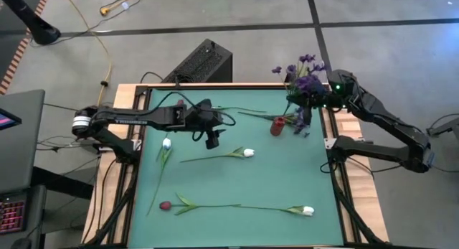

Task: Sort flowers into vase by color
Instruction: Put the bottom violet flowers into the red vase, then put the violet flowers into the red vase

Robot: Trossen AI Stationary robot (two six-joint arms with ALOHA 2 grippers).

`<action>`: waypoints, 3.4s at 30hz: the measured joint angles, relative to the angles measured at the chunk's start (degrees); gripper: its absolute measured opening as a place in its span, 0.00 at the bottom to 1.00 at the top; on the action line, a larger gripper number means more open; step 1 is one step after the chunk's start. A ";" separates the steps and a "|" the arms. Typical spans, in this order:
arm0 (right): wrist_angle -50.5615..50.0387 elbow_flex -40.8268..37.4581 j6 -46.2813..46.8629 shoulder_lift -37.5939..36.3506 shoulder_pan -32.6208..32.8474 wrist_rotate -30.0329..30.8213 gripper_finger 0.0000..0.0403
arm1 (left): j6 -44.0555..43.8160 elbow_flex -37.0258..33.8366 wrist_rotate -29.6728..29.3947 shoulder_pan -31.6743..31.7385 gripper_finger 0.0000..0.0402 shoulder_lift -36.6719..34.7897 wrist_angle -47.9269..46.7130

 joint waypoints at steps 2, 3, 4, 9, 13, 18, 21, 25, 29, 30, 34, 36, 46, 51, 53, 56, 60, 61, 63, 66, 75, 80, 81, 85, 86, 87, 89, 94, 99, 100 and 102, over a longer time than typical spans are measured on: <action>-0.45 0.00 -0.02 0.00 0.04 -0.01 0.09 | -1.31 -3.48 -0.08 -0.03 0.52 -2.15 3.73; -0.52 0.00 0.00 0.00 0.04 -0.01 0.09 | -2.03 -5.43 -0.23 -0.04 0.52 -3.66 5.52; -0.50 0.00 0.14 0.00 0.04 -0.01 0.09 | -2.81 -7.48 -0.30 -0.04 0.52 -5.10 7.33; -0.44 0.00 -0.04 0.12 0.04 0.01 0.09 | -4.34 -16.67 -0.22 -0.14 0.52 -12.01 17.74; -0.41 -0.04 -0.04 0.78 0.07 0.01 0.09 | -4.69 -22.16 0.04 -0.26 0.52 -16.69 23.02; -0.04 -0.09 0.07 1.74 0.07 0.04 0.09 | -5.06 -25.97 0.05 -0.28 0.52 -20.62 24.92; 1.77 -1.22 -0.04 2.42 0.07 0.06 0.09 | -5.27 -27.03 0.69 -0.33 0.52 -21.36 25.82; 6.02 -5.26 0.23 2.47 0.07 0.08 0.09 | -5.41 -28.08 1.12 -0.48 0.52 -21.48 26.66; 8.80 -8.10 1.32 2.34 -0.02 0.21 0.09 | -5.97 -28.54 1.37 -0.52 0.52 -21.41 26.43; 9.24 -8.87 1.61 2.34 -0.04 0.21 0.09 | -6.06 -28.54 1.62 -0.52 0.52 -21.41 26.60; 10.40 -11.61 2.13 2.35 -0.31 0.36 0.09 | -6.10 -28.54 1.90 -0.52 0.52 -21.41 26.56; 12.16 -13.52 3.06 2.34 -0.31 0.39 0.09 | -6.12 -28.54 1.92 -0.52 0.52 -21.41 26.56; 15.49 -18.63 2.99 2.34 -0.31 0.36 0.10 | -6.13 -28.54 1.92 -1.22 0.52 -21.41 26.60; 14.78 -19.65 2.95 2.40 -0.21 0.20 0.15 | -6.40 -28.54 1.92 -1.49 0.52 -21.41 26.65; 14.39 -19.65 2.93 2.36 -0.17 0.12 0.18 | -6.55 -28.54 1.89 -1.49 0.52 -21.41 26.65; 13.48 -19.65 2.77 2.36 -0.17 0.01 0.25 | -6.56 -28.54 1.87 -1.49 0.52 -21.41 26.65; 12.86 -19.65 2.76 2.36 -0.15 -0.01 0.39 | -6.56 -28.54 1.87 -1.49 0.52 -21.41 26.62; 12.77 -19.65 2.78 2.36 -0.15 -0.01 0.43 | -6.56 -28.54 1.87 -1.49 0.52 -21.41 26.61; 11.27 -19.16 2.72 2.36 -0.15 -0.03 0.50 | -6.53 -28.54 1.87 -1.49 0.52 -21.41 26.56; 6.66 -16.88 2.32 2.36 -0.15 -0.04 0.60 | -6.37 -28.54 1.85 -1.49 0.52 -21.41 26.54; -17.01 -5.99 1.22 2.34 -0.15 0.01 0.67 | -4.96 -28.54 2.73 -1.47 0.51 -21.41 26.51; -29.72 -1.78 3.57 2.34 -0.15 0.01 0.67 | -4.13 -28.52 3.33 -1.46 0.49 -19.63 29.80; -31.84 -1.34 4.15 2.34 -0.09 0.01 0.67 | -3.94 -28.52 3.72 -1.46 0.48 -18.60 31.59; -38.70 -0.98 6.27 2.12 0.87 0.10 0.67 | -1.15 -27.95 8.29 -0.76 0.46 -13.69 38.40; -40.19 -0.98 6.79 2.12 1.23 0.33 0.67 | -0.61 -27.12 8.72 -0.53 0.46 -12.18 39.02; -41.47 -0.98 7.43 2.12 1.57 1.13 0.67 | -0.19 -26.23 8.99 -0.16 0.45 -10.82 39.03; -43.72 -0.98 8.75 2.14 2.32 2.92 0.67 | 0.72 -23.75 8.89 0.61 0.45 -7.45 39.00; -45.39 -0.98 9.49 2.07 3.63 4.93 0.67 | 4.97 -15.94 8.86 2.27 0.44 1.93 38.88; -45.08 -0.98 9.44 1.04 3.72 4.93 0.67 | 10.35 -5.31 8.87 4.13 0.44 11.74 34.86; -44.97 -0.98 9.42 0.79 3.70 4.94 0.67 | 11.27 -2.70 8.88 4.60 0.44 14.00 34.32; -44.76 -0.98 9.19 0.02 3.69 4.93 0.67 | 12.81 2.60 9.06 5.51 0.44 17.95 31.20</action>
